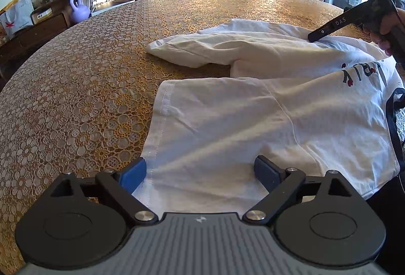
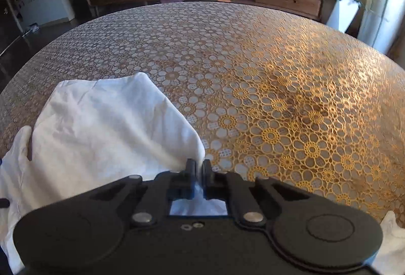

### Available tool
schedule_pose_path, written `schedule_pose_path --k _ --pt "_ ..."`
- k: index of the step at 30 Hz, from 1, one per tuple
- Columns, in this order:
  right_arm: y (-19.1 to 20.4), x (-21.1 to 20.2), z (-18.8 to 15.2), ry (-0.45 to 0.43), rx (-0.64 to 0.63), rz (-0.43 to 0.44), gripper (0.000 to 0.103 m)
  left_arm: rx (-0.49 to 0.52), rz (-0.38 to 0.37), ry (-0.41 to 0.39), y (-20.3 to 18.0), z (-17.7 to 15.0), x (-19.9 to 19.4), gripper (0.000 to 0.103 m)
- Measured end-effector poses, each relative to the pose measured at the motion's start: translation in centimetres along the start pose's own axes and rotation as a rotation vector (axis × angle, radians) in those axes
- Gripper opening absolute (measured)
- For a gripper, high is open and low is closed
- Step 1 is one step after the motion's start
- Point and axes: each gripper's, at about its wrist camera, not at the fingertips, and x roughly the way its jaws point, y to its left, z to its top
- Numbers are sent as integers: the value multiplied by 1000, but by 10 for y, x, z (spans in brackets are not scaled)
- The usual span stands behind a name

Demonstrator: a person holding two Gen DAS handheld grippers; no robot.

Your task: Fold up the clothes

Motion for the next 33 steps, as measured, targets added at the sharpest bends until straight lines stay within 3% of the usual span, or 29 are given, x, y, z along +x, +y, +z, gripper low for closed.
schedule_pose_path --k 4,7,10,14,20,26,33 --pt "-2 -19 13 -91 6 -95 103 -5 4 8 -1 1 0 93" --pt "-27 -32 28 -176 126 -254 103 -8 5 12 -1 2 0 93" --pt "-46 -30 30 -170 214 -331 103 -16 3 22 0 3 1 94" --pt "-42 -26 22 -147 216 -274 103 -13 2 42 -1 9 2 94" --pt "-32 -39 18 -164 198 -223 103 75 22 -44 -27 26 -4 94" --pt "-18 -51 15 -172 145 -179 103 155 -11 -44 -46 36 6 94" --pt "-13 -54 16 -188 104 -157 103 165 -15 -8 -46 32 13 94"
